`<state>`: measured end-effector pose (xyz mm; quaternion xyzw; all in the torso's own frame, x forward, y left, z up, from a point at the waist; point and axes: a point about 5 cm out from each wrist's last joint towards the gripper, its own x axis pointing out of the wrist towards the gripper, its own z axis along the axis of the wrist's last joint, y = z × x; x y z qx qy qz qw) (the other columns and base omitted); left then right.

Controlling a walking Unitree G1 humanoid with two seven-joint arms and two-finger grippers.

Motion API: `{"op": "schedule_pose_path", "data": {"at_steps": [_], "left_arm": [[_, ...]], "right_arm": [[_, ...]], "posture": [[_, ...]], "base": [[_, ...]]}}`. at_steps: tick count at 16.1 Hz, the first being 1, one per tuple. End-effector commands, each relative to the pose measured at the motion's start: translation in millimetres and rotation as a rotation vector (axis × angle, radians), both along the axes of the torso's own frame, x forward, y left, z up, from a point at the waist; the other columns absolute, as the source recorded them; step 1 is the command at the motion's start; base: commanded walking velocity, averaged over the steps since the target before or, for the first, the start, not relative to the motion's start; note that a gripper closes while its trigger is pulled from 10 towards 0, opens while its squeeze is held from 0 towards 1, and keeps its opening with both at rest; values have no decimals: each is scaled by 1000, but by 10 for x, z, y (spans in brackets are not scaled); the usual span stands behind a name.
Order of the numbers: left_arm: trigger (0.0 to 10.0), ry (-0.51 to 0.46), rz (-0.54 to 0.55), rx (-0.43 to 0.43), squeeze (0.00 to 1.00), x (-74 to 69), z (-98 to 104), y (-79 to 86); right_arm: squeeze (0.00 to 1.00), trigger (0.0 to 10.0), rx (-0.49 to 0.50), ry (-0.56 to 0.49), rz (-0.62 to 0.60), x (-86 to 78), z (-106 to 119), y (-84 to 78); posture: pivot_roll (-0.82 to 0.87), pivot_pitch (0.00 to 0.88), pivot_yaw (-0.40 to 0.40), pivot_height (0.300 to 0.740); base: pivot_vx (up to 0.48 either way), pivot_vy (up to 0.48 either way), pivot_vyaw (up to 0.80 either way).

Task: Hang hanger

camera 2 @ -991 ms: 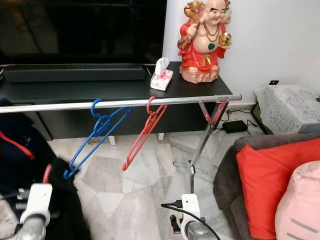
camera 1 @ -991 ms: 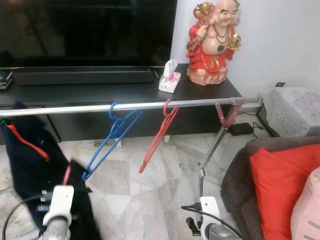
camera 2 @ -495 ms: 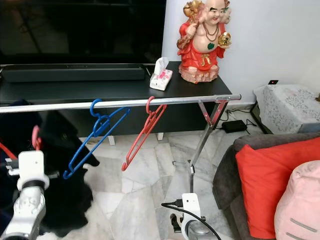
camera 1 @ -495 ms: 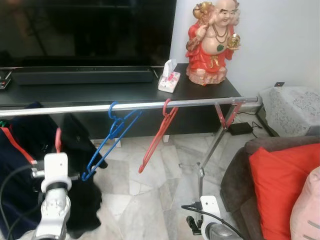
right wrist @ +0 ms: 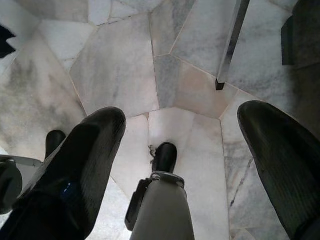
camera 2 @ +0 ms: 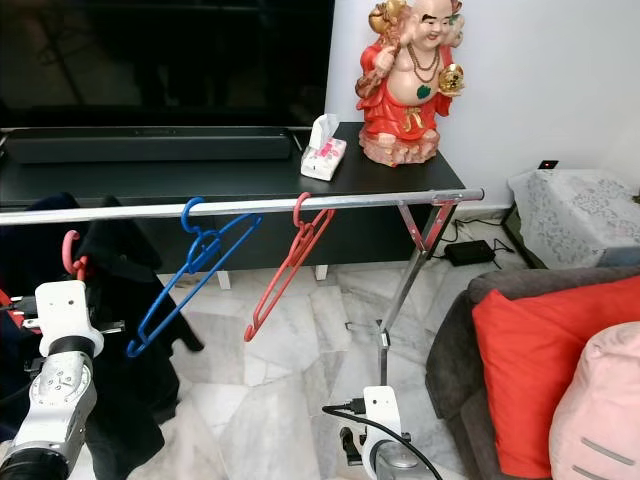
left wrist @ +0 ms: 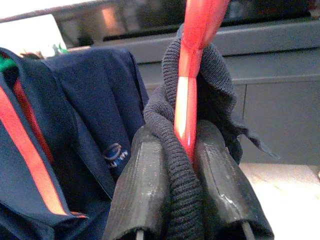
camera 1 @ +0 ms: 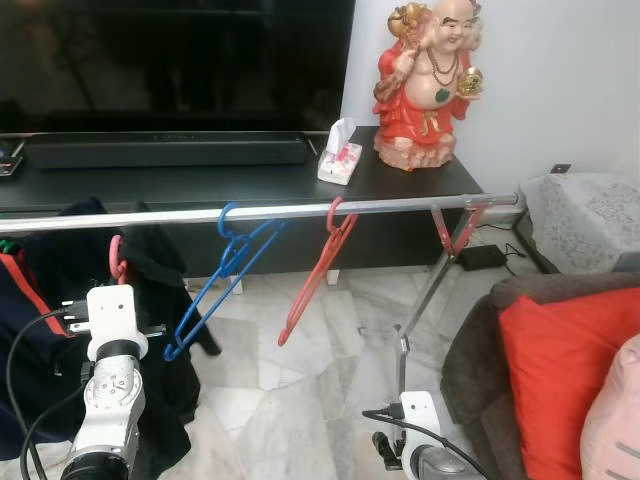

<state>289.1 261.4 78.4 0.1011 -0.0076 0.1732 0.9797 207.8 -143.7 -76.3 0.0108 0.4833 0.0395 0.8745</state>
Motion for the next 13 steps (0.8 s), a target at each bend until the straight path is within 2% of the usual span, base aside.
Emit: {"op": "schedule_pose_path", "data": {"at_steps": [1, 3, 13], "left_arm": [[10000, -50, -15, -15, 0, 90, 129, -29], [10000, -66, -45, -22, 0, 130, 175, -81], [10000, -67, -59, -34, 0, 117, 174, -102]], "right_arm": [[0, 10000, -10, -4, -4, -3, 0, -41], [0, 10000, -14, -5, -4, -3, 0, -52], [0, 10000, -18, 3, 21, 0, 1, -48]], "posture": [[70, 0, -95, 740], [69, 0, -96, 740], [71, 0, -99, 740]], "base": [[0, 0, 0], [0, 0, 0], [0, 0, 0]]}}
